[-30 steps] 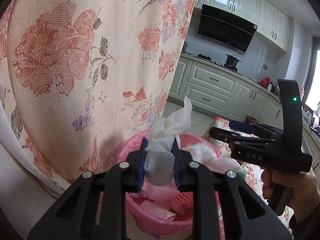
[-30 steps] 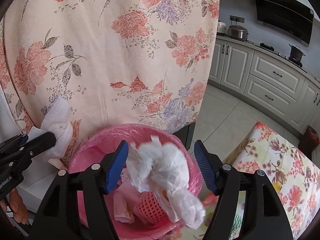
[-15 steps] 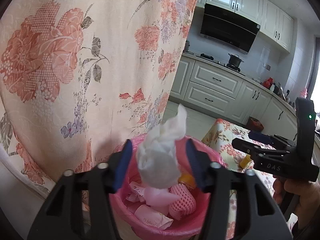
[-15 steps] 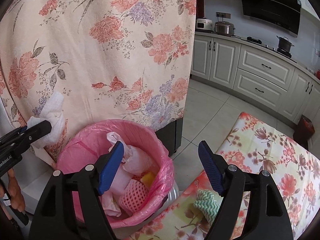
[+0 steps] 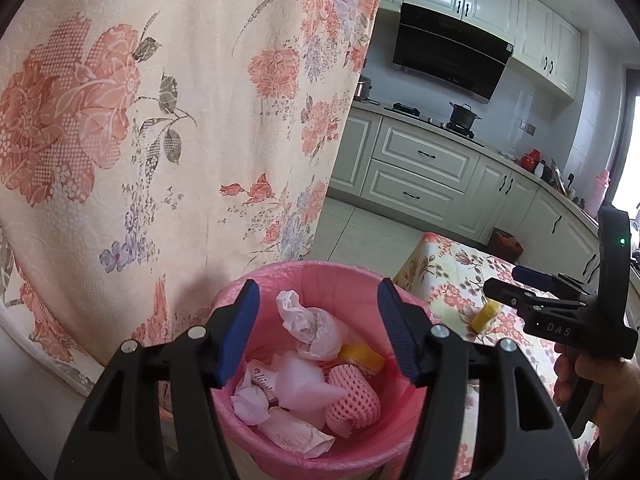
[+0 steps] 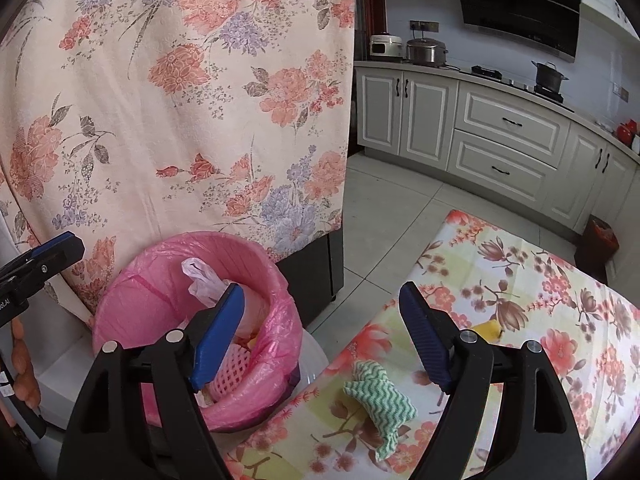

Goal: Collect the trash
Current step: 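Move both tools back over the remaining trash on the table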

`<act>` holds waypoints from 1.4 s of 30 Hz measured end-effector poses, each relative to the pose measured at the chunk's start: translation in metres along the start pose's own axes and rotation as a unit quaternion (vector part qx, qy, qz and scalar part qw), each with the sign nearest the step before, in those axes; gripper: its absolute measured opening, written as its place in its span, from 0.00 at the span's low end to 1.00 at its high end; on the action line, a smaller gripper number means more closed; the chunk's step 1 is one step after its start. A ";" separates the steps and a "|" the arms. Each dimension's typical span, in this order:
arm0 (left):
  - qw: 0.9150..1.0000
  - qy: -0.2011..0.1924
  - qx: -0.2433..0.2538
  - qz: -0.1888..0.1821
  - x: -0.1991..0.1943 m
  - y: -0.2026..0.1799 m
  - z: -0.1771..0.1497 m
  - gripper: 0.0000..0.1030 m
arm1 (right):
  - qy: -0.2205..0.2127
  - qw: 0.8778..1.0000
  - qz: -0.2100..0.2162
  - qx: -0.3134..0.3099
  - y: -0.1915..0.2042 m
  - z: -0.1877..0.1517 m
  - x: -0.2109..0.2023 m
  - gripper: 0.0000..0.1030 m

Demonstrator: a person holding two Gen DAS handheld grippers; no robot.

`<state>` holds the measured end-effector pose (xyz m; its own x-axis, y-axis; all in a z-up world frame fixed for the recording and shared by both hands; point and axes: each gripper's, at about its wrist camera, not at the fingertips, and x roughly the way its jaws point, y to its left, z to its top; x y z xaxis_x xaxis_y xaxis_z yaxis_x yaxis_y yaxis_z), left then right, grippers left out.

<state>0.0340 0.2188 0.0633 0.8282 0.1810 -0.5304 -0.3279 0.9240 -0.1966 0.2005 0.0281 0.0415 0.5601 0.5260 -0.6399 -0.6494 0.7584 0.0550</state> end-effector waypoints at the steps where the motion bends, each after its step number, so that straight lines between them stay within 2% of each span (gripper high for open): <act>1: 1.000 0.001 0.001 -0.002 0.001 -0.002 -0.001 0.58 | 0.000 1.000 -0.003 0.003 -0.005 -0.002 -0.002 0.74; 11: 0.999 0.012 0.023 -0.023 0.007 -0.036 -0.005 0.58 | 0.000 0.999 -0.035 0.032 -0.055 -0.020 -0.019 0.76; 23: 0.995 0.039 0.068 -0.061 0.026 -0.102 -0.016 0.58 | 0.003 0.996 -0.064 0.065 -0.113 -0.047 -0.033 0.78; 42: 0.983 0.108 0.118 -0.093 0.085 -0.190 -0.055 0.57 | 0.017 0.991 -0.069 0.113 -0.181 -0.084 -0.030 0.79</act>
<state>0.1417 0.0401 0.0107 0.7399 -0.0506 -0.6708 -0.0437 0.9914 -0.1230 0.2579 -0.1571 -0.0140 0.6159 0.4003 -0.6785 -0.4330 0.8915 0.1330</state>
